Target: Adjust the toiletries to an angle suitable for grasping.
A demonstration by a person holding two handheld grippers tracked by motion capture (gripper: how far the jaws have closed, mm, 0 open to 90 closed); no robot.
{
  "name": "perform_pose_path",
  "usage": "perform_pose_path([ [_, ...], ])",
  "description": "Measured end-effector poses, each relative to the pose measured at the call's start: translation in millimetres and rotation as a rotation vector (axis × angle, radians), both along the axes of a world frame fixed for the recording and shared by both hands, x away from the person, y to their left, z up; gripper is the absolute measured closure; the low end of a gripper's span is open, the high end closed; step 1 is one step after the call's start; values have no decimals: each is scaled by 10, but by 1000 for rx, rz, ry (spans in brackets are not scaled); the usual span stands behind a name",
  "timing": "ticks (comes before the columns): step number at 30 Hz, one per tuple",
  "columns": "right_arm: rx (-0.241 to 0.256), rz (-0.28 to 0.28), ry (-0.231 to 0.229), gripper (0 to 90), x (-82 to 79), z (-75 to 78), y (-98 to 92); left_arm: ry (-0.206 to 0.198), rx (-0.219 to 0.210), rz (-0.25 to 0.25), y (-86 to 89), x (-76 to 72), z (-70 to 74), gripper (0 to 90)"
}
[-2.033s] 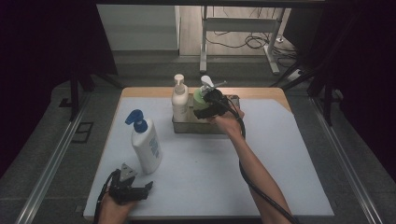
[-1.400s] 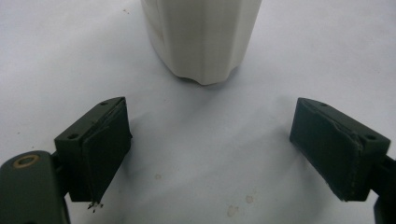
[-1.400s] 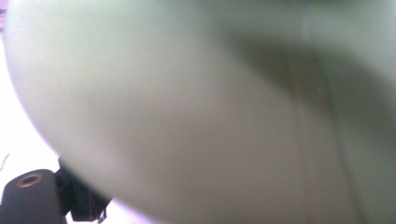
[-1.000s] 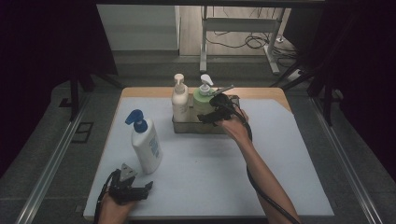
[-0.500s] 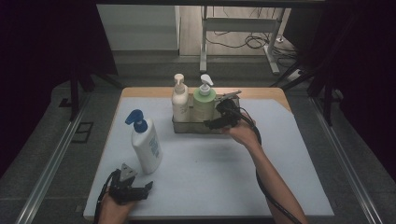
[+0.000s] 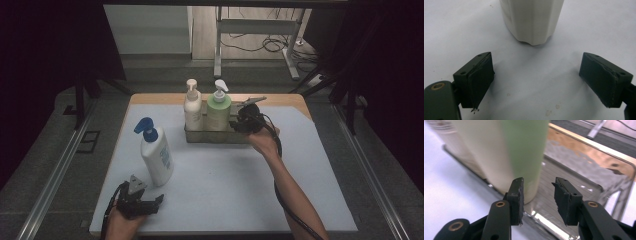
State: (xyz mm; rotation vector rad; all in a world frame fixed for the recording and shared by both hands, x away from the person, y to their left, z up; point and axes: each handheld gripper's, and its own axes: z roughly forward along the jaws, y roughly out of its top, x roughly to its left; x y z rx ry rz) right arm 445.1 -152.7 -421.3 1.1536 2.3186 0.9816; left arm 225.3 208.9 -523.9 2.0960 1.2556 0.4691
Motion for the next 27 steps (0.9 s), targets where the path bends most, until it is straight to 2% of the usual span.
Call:
perform_pose_path([
  [9, -25, -71, 10, 890, 117, -125, 31, 1, 0, 0, 0, 0, 1, 121],
  [18, -28, -101, 38, 895, 250, -266, 131, 1, 0, 1, 0, 0, 1, 121],
  [22, 8, -113, 50, 894, 295, -301, 168, 1, 0, 1, 0, -1, 1, 121],
  [25, 11, -120, 40, 894, 320, -310, 174, 2, -2, 1, -1, -1, 0, 121],
  [27, 36, -126, 49, 894, 343, -314, 163, 1, 0, 1, 0, -1, 1, 121],
])
